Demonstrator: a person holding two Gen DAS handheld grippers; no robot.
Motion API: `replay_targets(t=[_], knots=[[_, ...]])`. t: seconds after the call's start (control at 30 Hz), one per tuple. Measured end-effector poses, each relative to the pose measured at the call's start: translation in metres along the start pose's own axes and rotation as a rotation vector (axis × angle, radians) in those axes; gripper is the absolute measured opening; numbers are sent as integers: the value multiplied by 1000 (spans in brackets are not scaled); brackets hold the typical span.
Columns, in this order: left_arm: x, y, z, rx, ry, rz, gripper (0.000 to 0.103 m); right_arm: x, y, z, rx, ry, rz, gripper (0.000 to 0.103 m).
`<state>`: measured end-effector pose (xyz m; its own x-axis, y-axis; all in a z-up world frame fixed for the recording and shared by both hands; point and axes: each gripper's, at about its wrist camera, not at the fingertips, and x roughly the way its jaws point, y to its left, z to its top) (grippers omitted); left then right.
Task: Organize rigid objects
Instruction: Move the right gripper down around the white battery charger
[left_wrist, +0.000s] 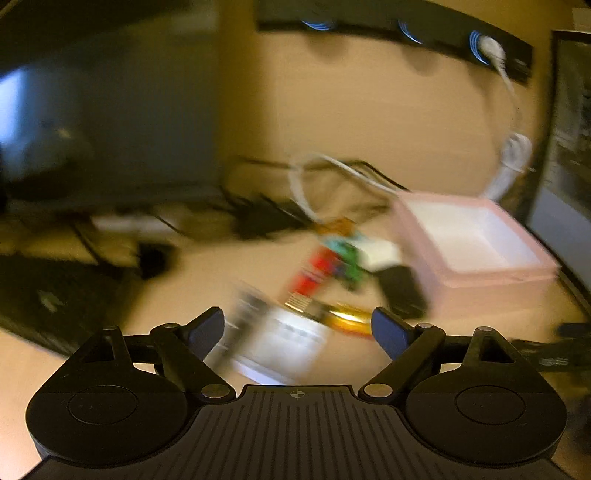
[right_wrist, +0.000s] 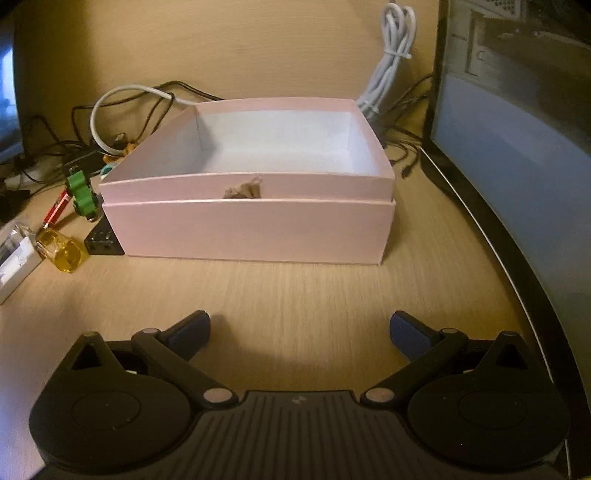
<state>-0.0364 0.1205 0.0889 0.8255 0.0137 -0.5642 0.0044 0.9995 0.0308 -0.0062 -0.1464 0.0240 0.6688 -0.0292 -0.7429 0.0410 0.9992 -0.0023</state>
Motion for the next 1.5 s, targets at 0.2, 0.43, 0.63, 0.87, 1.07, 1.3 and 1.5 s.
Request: replay_targets(t=[0.2, 0.43, 0.63, 0.87, 1.07, 1.3, 1.5], knots=[[35, 57, 18, 135, 83, 5, 91, -1, 5, 4, 36, 38, -36, 103], [91, 137, 58, -107, 99, 102, 91, -10, 31, 0, 47, 100, -40, 101], [158, 153, 75, -155, 166, 136, 91, -43, 68, -9, 104, 146, 31, 93], [201, 153, 64, -96, 306, 141, 85, -90, 84, -18, 73, 65, -12, 93], [214, 156, 56, -88, 286, 117, 54, -97, 83, -18, 96, 33, -61, 93], [177, 157, 53, -154, 201, 29, 53, -94, 87, -17, 26, 35, -38, 92], [87, 141, 38, -172, 91, -106, 53, -84, 98, -4, -117, 26, 64, 92]])
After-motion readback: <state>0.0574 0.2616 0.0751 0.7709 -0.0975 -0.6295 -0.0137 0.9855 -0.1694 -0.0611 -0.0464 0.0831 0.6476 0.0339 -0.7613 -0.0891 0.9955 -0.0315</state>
